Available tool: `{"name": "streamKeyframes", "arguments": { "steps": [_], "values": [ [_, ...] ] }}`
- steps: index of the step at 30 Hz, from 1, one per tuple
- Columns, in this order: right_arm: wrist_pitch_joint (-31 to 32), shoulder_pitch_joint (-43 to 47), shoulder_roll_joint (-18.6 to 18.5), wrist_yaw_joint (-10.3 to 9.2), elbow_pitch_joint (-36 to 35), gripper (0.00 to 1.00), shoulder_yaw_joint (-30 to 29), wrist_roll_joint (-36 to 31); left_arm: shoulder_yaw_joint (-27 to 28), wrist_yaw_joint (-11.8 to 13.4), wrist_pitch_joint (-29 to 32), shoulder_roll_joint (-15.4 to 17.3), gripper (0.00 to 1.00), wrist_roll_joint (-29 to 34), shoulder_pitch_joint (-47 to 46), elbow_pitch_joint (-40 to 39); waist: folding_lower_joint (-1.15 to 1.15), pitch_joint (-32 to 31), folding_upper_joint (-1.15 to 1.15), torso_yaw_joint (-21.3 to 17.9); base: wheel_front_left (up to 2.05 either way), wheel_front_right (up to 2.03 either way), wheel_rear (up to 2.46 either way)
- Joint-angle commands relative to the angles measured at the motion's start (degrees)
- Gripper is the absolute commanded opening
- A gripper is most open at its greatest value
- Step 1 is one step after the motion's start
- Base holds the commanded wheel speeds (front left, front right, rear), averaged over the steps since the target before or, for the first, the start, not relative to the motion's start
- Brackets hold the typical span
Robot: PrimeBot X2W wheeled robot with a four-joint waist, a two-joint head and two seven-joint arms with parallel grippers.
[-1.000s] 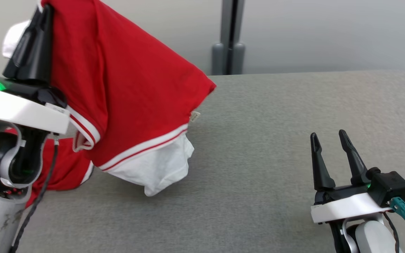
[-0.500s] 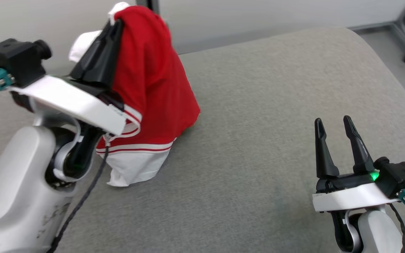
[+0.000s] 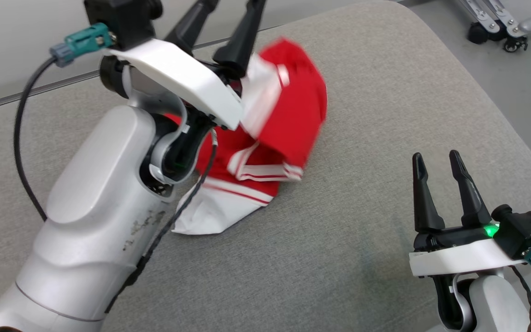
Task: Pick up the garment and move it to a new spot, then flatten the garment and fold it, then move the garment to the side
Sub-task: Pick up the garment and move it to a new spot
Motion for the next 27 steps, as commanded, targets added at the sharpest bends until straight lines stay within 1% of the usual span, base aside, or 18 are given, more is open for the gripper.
{"name": "streamKeyframes", "arguments": {
  "steps": [1, 4, 7, 10, 12, 13, 16, 18, 22, 24, 27],
  "values": [
    [-0.3, -0.6, -0.1, 0.0, -0.2, 1.0, -0.4, 0.1, 0.7, -0.5, -0.7, 0.8, 1.0, 0.3, -1.0, 0.8, 0.0, -0.2, 0.0, 0.8, 0.0, 0.0, 0.0],
    [-0.3, 0.1, -0.1, 0.0, -0.1, 1.0, -0.7, -0.7, 1.3, -1.3, -1.7, 1.7, 1.0, 0.3, -1.0, 2.2, 0.0, -0.8, 0.0, 3.0, 0.0, 0.0, 0.0],
    [-0.3, 0.1, -0.1, 0.0, 0.0, 1.0, -1.3, -1.4, 1.5, -2.1, -3.9, 4.3, 1.0, 2.2, 0.0, 3.0, 0.0, -1.7, 0.0, 5.5, 0.0, 0.0, 0.0],
    [-0.3, 0.3, -0.1, 0.0, 0.1, 1.0, -2.5, -2.4, 1.9, -3.0, -7.0, 6.7, 1.0, 3.7, 2.3, 3.6, 0.0, -2.9, 0.0, 9.1, 0.0, 0.0, 0.0],
    [-0.3, 0.8, -0.1, 0.0, 0.3, 1.0, -3.0, -3.4, 1.7, -3.4, -9.6, 8.9, 1.0, 5.4, 4.6, 3.7, 0.0, -3.7, 0.0, 11.6, 0.0, 0.0, 0.0],
    [-0.3, 1.0, -0.1, 0.0, 0.5, 1.0, -3.2, -3.8, 1.4, -3.5, -11.0, 10.2, 1.0, 6.6, 6.1, 3.3, 0.0, -4.1, 0.0, 12.7, 0.0, 0.0, 0.0],
    [-0.3, 1.8, -0.1, 0.0, 0.7, 1.0, -4.6, -5.0, 2.5, -3.0, -14.5, 11.3, 1.0, 5.9, 12.4, 1.9, 0.0, -5.3, 0.0, 16.5, 0.0, 0.0, 0.0],
    [-0.3, 2.5, -0.1, 0.0, 1.0, 1.0, -5.5, -5.9, 3.1, -2.3, -16.3, 12.3, 1.0, 6.7, 16.7, 0.7, 0.0, -5.9, 0.0, 19.0, 0.0, 0.0, 0.0],
    [-0.2, 3.7, -0.2, -0.01, 1.8, 1.0, -6.3, -7.1, 4.4, -1.6, -17.9, 12.1, 1.0, 7.9, 25.9, -1.3, 0.0, -6.9, 0.0, 22.7, 0.0, 0.0, 0.0],
    [-0.2, 3.9, -0.1, -0.01, 1.8, 1.0, -6.7, -7.2, 5.1, -1.3, -18.2, 12.3, 1.0, 10.5, 29.2, -2.0, 0.0, -7.3, 0.0, 24.0, 0.0, 0.0, 0.0],
    [-0.2, 4.5, -0.1, -0.01, 2.2, 1.0, -7.6, -7.7, 7.5, -0.8, -18.2, 10.1, 1.0, 15.2, 34.3, -4.1, 0.0, -8.1, 0.0, 25.7, 0.0, 0.0, 0.0]
  ]
}}
